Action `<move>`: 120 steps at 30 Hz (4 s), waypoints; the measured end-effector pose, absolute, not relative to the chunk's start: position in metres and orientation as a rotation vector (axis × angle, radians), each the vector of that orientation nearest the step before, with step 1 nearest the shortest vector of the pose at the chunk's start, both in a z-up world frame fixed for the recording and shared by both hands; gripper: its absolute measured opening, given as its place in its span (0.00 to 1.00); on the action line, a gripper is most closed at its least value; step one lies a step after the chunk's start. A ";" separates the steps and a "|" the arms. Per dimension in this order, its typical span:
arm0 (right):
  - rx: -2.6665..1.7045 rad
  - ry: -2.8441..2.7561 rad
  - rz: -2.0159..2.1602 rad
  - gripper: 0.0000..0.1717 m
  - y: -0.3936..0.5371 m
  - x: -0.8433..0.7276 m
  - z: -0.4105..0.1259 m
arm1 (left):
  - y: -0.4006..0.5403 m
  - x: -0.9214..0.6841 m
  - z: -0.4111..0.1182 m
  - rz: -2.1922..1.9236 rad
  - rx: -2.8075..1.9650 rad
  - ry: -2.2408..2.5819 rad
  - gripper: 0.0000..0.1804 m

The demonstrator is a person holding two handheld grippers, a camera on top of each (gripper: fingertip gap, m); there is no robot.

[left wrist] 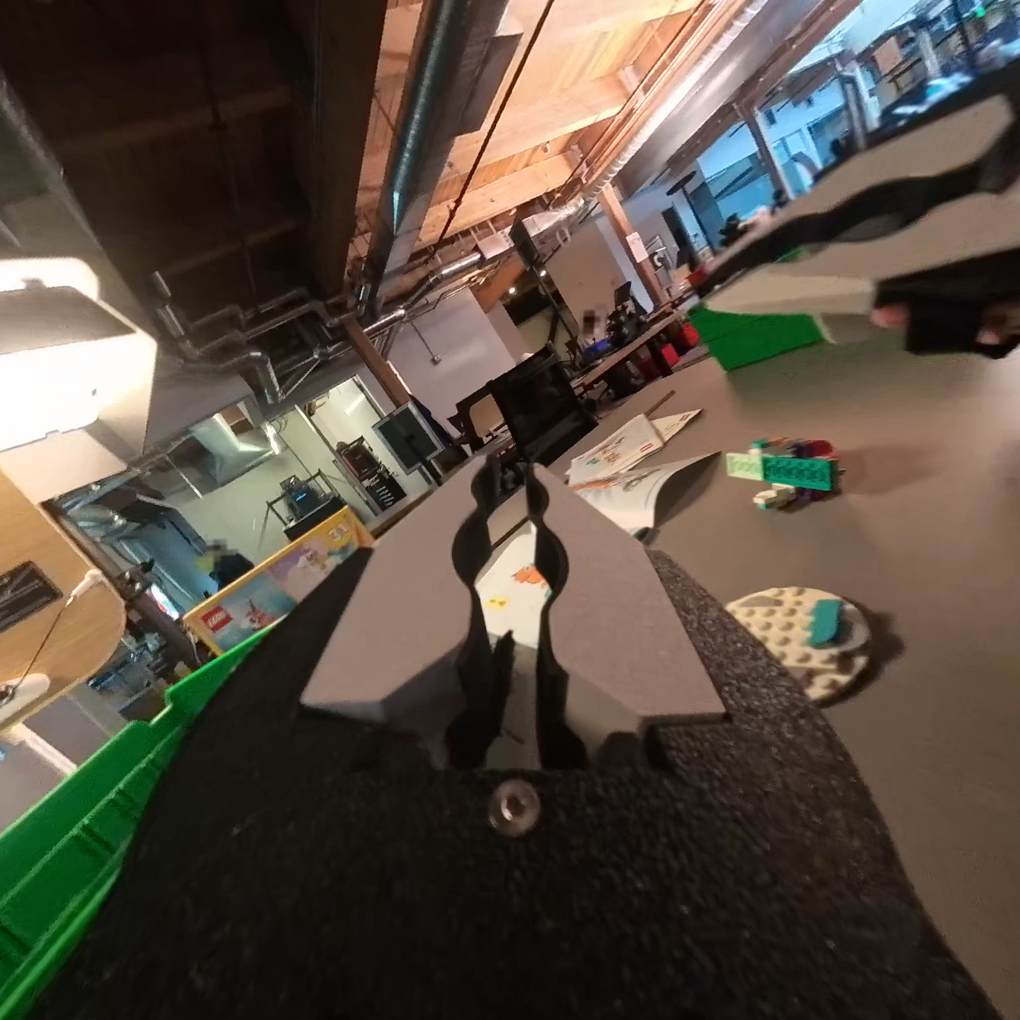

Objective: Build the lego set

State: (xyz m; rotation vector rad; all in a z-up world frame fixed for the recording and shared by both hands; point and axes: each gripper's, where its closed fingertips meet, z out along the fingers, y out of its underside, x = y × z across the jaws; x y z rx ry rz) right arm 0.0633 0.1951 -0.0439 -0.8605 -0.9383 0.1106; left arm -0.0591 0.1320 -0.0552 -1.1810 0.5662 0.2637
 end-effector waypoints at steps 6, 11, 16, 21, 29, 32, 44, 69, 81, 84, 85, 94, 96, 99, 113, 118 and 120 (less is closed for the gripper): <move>-0.905 -0.999 0.065 0.02 0.229 0.066 -0.063 | 0.154 -0.065 -0.064 0.294 -1.215 0.607 0.00; -0.895 -1.028 0.003 0.00 0.256 0.057 -0.067 | 0.181 -0.057 -0.075 0.363 -1.219 0.724 0.00; -0.940 -0.978 -0.110 0.00 0.282 0.062 -0.066 | 0.193 -0.060 -0.076 0.340 -1.227 0.716 0.00; -1.073 -0.802 -0.247 0.00 0.322 0.097 -0.061 | 0.188 -0.057 -0.071 0.283 -1.199 0.704 0.00; -1.070 -0.672 -0.071 0.00 0.323 0.110 -0.042 | 0.182 -0.052 -0.069 0.231 -1.193 0.698 0.00; -0.977 -0.892 -0.056 0.00 0.297 0.069 -0.048 | 0.180 -0.052 -0.069 0.200 -1.195 0.693 0.00; -0.982 -1.799 0.729 0.27 0.113 -0.031 -0.124 | 0.159 -0.049 -0.079 0.122 -1.211 0.780 0.00; -1.364 -1.901 1.097 0.33 0.110 -0.012 -0.150 | 0.108 -0.012 -0.096 -0.031 -1.029 1.195 0.41; -1.259 -1.727 1.060 0.14 0.130 -0.017 -0.126 | 0.133 -0.016 -0.126 0.411 -0.996 1.334 0.18; -1.130 -1.543 0.885 0.14 0.151 -0.024 -0.101 | 0.129 -0.013 -0.123 0.330 -1.016 1.307 0.12; -1.073 -1.455 0.813 0.13 0.159 -0.025 -0.088 | 0.124 -0.009 -0.118 0.262 -1.021 1.283 0.11; -0.928 -1.338 0.439 0.08 0.173 -0.010 -0.061 | 0.132 -0.022 -0.078 0.071 -1.096 0.918 0.00; -1.155 -1.423 0.560 0.10 0.157 0.001 -0.083 | 0.139 -0.033 -0.076 0.080 -1.125 0.868 0.00; -1.624 -1.583 0.680 0.19 0.118 0.039 -0.141 | 0.142 -0.039 -0.075 0.073 -1.138 0.835 0.00; -1.703 -1.684 0.761 0.42 0.065 0.078 -0.179 | 0.136 -0.026 -0.081 -0.012 -1.128 0.905 0.00; -1.693 -1.693 0.761 0.36 0.073 0.078 -0.178 | 0.120 -0.010 -0.087 -0.205 -1.125 0.987 0.01; -1.682 -1.692 0.756 0.35 0.077 0.077 -0.178 | 0.109 0.001 -0.096 -0.277 -1.132 1.078 0.02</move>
